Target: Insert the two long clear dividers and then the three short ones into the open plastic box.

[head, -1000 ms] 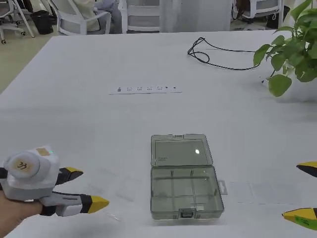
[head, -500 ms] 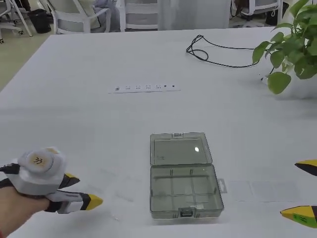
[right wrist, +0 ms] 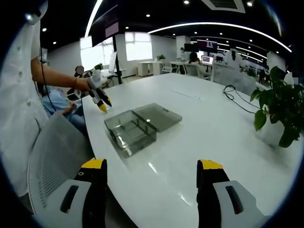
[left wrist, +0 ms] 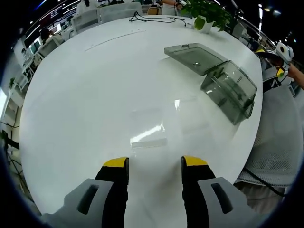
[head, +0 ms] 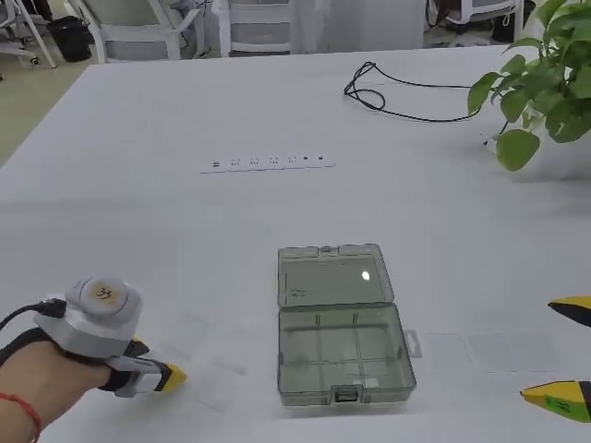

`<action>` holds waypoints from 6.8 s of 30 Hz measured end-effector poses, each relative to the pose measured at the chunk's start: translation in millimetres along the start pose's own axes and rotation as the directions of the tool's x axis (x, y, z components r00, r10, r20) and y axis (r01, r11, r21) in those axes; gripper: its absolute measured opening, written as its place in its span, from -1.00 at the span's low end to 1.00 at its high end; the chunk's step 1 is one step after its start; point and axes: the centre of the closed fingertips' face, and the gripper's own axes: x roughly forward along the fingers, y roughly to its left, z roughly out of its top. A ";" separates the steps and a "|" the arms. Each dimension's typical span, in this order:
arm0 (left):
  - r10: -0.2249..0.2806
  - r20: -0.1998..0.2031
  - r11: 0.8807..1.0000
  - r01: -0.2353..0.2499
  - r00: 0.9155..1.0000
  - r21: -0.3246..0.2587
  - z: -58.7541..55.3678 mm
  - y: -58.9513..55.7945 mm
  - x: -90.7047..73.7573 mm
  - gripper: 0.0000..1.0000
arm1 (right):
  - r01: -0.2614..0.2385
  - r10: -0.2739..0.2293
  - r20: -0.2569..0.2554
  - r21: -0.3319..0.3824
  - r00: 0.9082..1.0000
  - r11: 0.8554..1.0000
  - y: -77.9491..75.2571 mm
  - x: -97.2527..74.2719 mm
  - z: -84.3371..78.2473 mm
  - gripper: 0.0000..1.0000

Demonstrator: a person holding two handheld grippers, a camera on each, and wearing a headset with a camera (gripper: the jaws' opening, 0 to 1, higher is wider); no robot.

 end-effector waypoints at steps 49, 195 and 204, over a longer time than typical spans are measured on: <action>0.013 -0.039 0.995 -0.017 0.999 -0.099 -2.9 11.8 4.5 -0.39 | -0.012 0.012 -0.005 0.001 1.000 1.000 6.5 6.2 1.1 0.54; -0.431 0.479 0.901 0.340 0.765 0.268 85.3 -144.9 -54.3 0.96 | 0.304 -0.039 -0.388 0.650 0.921 0.696 43.0 133.2 48.6 -0.87; -0.443 0.489 0.896 0.348 0.751 0.276 83.6 -143.5 -55.5 0.93 | 0.358 -0.041 -0.452 0.646 0.891 0.674 38.7 135.6 34.3 -0.87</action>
